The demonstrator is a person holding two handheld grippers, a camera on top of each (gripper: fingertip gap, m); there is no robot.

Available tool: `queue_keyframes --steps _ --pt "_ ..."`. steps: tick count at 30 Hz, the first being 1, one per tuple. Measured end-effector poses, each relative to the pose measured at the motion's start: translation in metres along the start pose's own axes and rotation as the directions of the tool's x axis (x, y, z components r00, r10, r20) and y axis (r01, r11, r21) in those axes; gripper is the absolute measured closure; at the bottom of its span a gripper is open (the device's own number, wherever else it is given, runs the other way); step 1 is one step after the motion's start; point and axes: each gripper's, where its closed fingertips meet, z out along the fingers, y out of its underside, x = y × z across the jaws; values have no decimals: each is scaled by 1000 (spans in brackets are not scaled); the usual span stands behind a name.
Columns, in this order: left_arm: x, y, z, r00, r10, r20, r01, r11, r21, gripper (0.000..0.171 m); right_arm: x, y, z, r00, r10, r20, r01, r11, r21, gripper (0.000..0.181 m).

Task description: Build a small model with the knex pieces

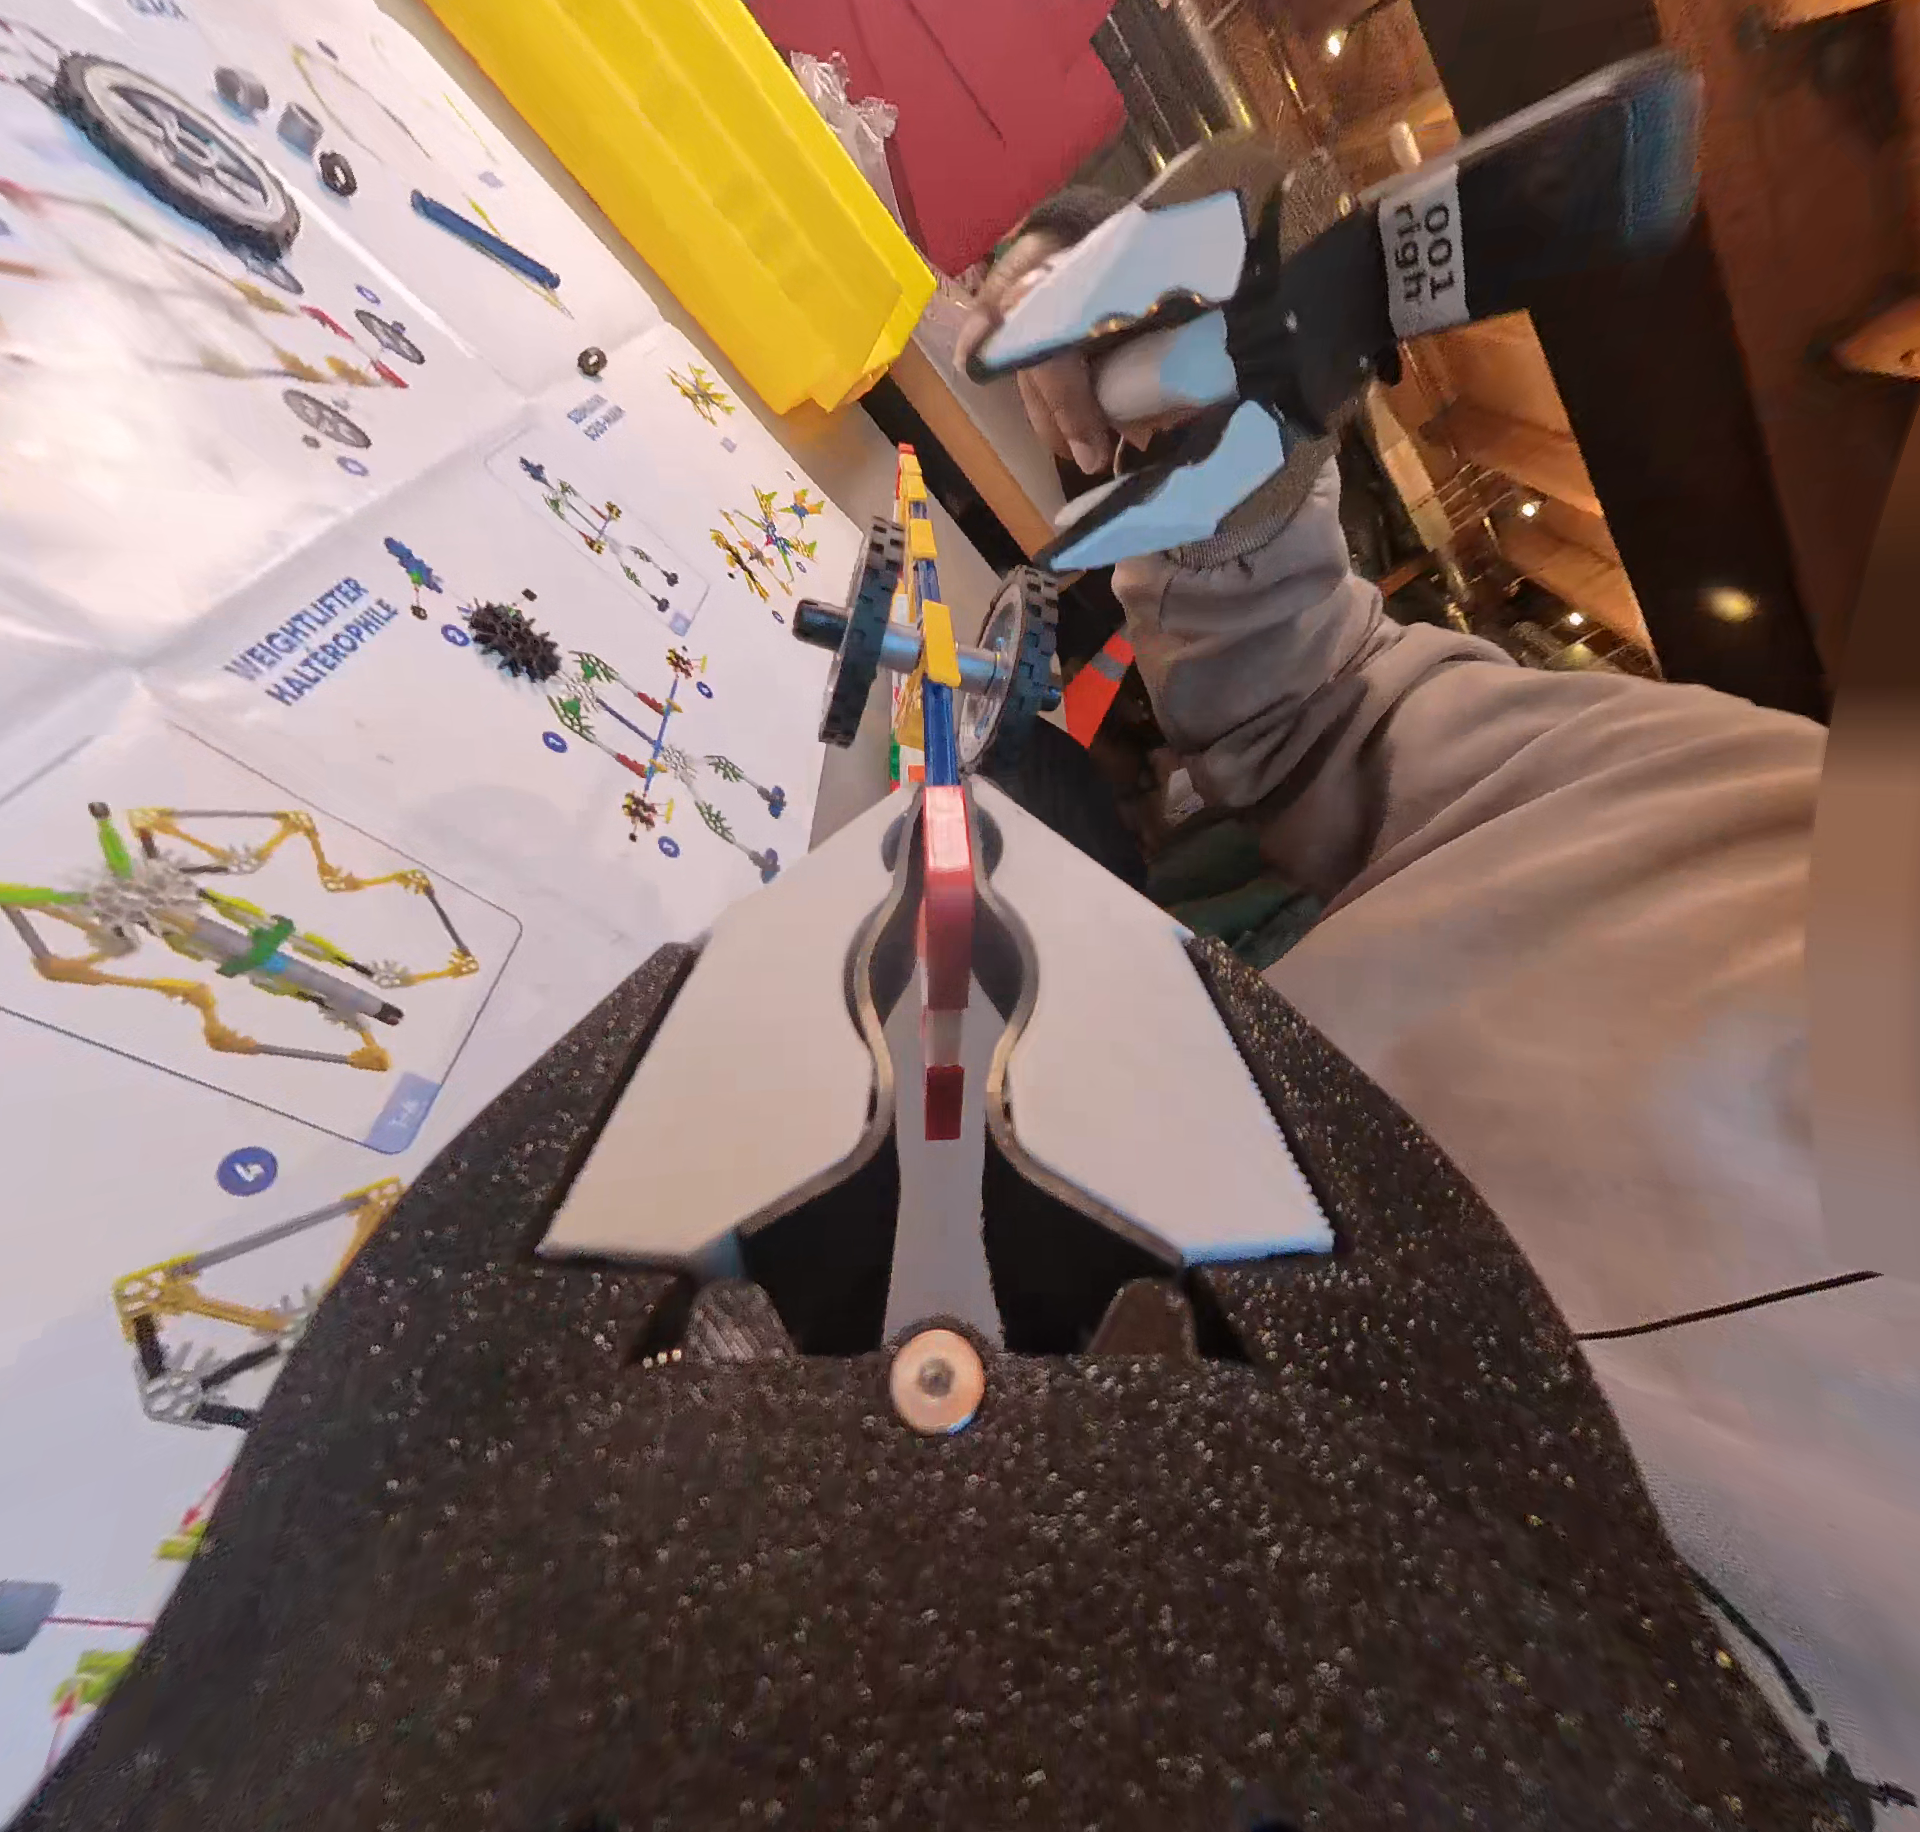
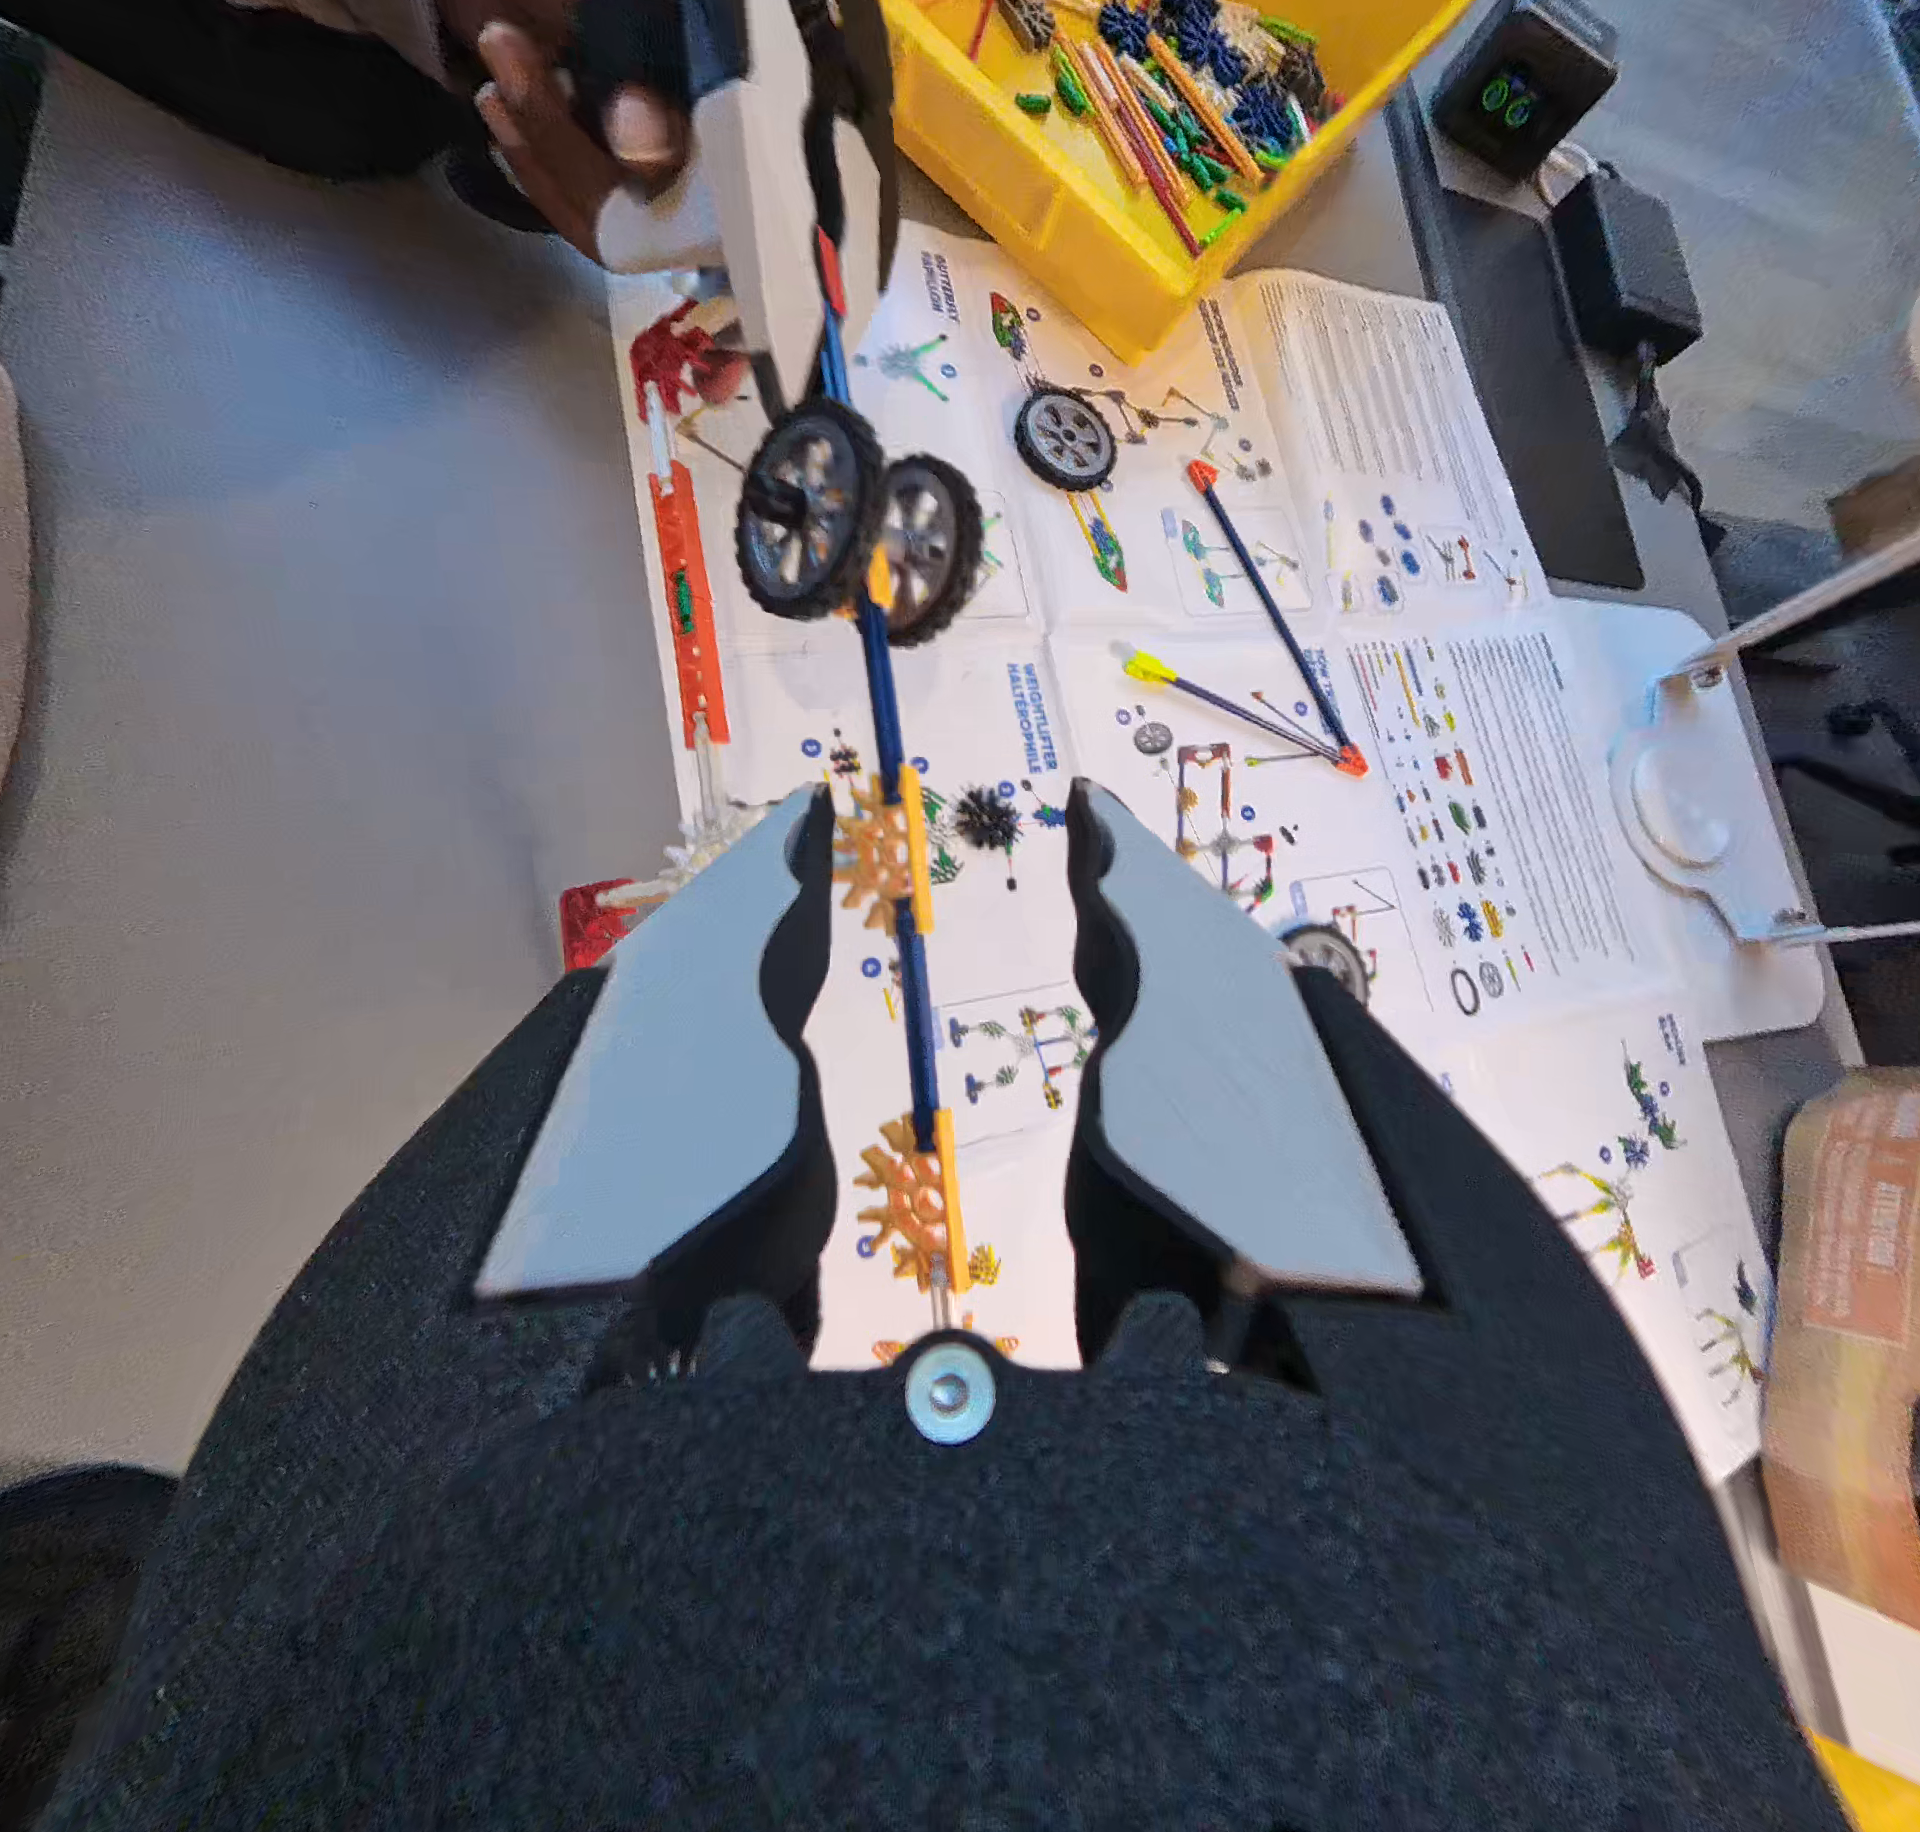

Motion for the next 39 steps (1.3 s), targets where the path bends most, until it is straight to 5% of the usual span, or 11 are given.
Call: queue_keyframes --steps 9,14,22,26,29,32,34,36,39 --pt "-16 6 6 978 -208 -21 209 978 26 169 -29 -30 41 994 -99 -37 102 991 85 155" --pt "-21 6 5 973 -232 -12 232 972 36 170 -33 -24 60 975 -201 -91 204 978 33 166" --pt "-23 6 5 976 -217 7 216 976 38 170 -28 -22 65 987 -120 -103 127 990 62 175" --pt "-18 2 3 994 -101 28 100 995 28 170 -30 -19 45 1000 0 3 0 995 103 141" --pt "-11 -1 1 1000 -4 31 3 1000 25 170 -20 19 20 997 55 56 -53 998 -39 124" --pt "-5 -3 2 996 83 34 -83 996 10 170 -10 60 1 992 105 64 -93 982 -165 130" --pt "4 -5 3 986 165 23 -165 986 10 170 -15 74 -6 981 150 121 -124 972 -200 159" --pt "17 -10 3 960 279 18 -279 960 26 170 -19 68 -12 979 147 140 -123 977 -173 167" --pt "39 -21 -2 856 512 74 -516 855 53 169 -4 43 -28 998 56 5 -55 994 -96 173"
